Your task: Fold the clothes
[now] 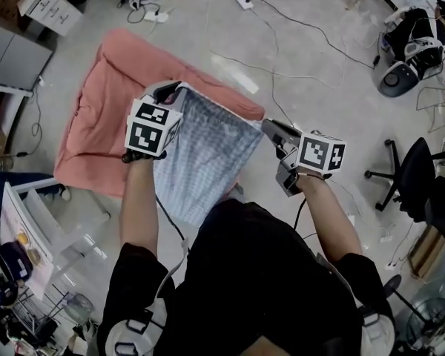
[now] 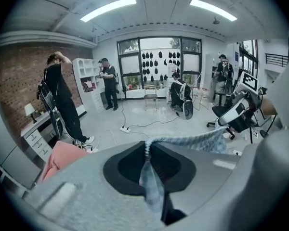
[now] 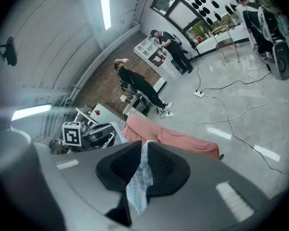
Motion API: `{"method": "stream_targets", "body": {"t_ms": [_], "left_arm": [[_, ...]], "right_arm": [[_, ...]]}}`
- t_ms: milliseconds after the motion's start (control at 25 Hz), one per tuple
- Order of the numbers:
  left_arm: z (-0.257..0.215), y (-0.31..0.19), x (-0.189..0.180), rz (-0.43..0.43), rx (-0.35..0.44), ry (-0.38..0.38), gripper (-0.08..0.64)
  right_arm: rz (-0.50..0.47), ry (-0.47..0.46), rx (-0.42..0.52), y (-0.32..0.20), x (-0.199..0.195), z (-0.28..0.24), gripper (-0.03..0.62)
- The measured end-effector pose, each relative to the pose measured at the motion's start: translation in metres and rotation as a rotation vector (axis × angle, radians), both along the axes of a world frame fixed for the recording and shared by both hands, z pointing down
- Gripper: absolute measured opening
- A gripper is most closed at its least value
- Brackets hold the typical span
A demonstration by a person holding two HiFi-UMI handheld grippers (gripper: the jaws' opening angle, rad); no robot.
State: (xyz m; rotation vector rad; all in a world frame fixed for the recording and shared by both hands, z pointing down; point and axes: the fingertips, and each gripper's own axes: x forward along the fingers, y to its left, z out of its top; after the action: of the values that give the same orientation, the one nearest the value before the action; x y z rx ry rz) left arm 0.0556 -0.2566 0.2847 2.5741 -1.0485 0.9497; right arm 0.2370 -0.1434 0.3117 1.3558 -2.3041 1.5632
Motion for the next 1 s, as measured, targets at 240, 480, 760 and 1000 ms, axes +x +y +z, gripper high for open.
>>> {"method": "stream_targets", "body": {"t_ms": [240,480,760,1000], "left_arm": [[0.003,-0.05,0.009,0.03,-0.016,-0.008,0.037],[0.016,-0.078,0.025,0.045,-0.043,-0.001,0.035],[0.029,-0.102,0.044,0.037,-0.056,-0.026,0.035],[0.036,-0.128,0.065,0.005,-0.073,-0.068,0.035]], "right_arm": [[0.035,0.009,-0.012,-0.047,0.008,0.001,0.043],[0.073,0.011,-0.04,-0.071,0.026,0.01,0.043],[0.088,-0.008,-0.072,-0.099,0.046,0.028,0.043],[0.047,-0.062,-0.106,-0.131,0.069,0.038,0.041]]}}
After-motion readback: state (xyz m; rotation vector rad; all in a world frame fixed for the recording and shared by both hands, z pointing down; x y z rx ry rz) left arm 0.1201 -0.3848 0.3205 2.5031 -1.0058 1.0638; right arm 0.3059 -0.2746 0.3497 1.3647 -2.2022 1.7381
